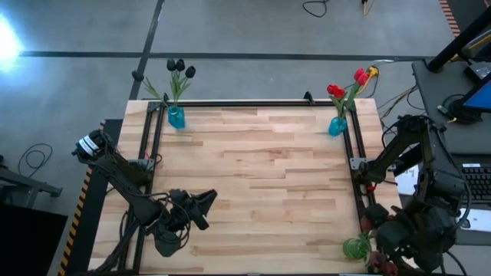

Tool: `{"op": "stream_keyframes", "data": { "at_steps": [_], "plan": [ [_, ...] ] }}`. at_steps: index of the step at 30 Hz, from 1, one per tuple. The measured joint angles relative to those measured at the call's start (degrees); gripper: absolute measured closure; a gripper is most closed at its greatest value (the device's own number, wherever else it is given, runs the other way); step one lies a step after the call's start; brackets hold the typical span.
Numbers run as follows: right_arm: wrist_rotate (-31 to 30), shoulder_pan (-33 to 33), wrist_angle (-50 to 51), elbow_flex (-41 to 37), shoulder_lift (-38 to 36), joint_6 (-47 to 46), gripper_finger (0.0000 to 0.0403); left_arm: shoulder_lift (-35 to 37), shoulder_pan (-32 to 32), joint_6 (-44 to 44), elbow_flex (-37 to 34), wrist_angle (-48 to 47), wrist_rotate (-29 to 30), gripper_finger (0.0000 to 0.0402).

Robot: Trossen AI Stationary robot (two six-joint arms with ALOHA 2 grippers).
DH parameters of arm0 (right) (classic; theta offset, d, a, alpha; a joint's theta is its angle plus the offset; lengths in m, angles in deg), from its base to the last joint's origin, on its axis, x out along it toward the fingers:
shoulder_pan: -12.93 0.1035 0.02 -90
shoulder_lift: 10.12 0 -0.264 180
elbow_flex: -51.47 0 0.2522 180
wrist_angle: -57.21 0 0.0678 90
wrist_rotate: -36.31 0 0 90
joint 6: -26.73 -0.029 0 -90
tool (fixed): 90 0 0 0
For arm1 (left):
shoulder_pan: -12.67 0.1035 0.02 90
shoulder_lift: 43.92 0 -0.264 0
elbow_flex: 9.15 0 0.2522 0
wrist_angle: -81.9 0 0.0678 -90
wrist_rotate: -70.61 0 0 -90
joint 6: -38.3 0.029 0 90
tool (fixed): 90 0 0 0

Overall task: Sort flowers into vase by color
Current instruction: Return to Home Position

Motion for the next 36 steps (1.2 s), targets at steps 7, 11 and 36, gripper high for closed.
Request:
{"op": "stream_keyframes", "data": {
  "at_steps": [7, 11, 36],
  "plan": [
    [-2.0, 0.0, -0.1, 3.8, -0.3, -1.9, 0.0249, 0.0, 0.0, 0.4, 0.0, -0.7, 0.1, 0.0327],
    [-2.2, 0.0, 1.4, 5.1, -0.4, -1.7, 0.026, -0.1, 0.0, 1.6, 0.0, -0.7, 0.1, 0.0327],
    [-31.9, -0.2, 3.9, 19.4, -0.4, 22.2, 0.0339, -4.9, 0.5, -4.5, -0.1, 1.6, -2.4, 0.0327]
  ]
}}
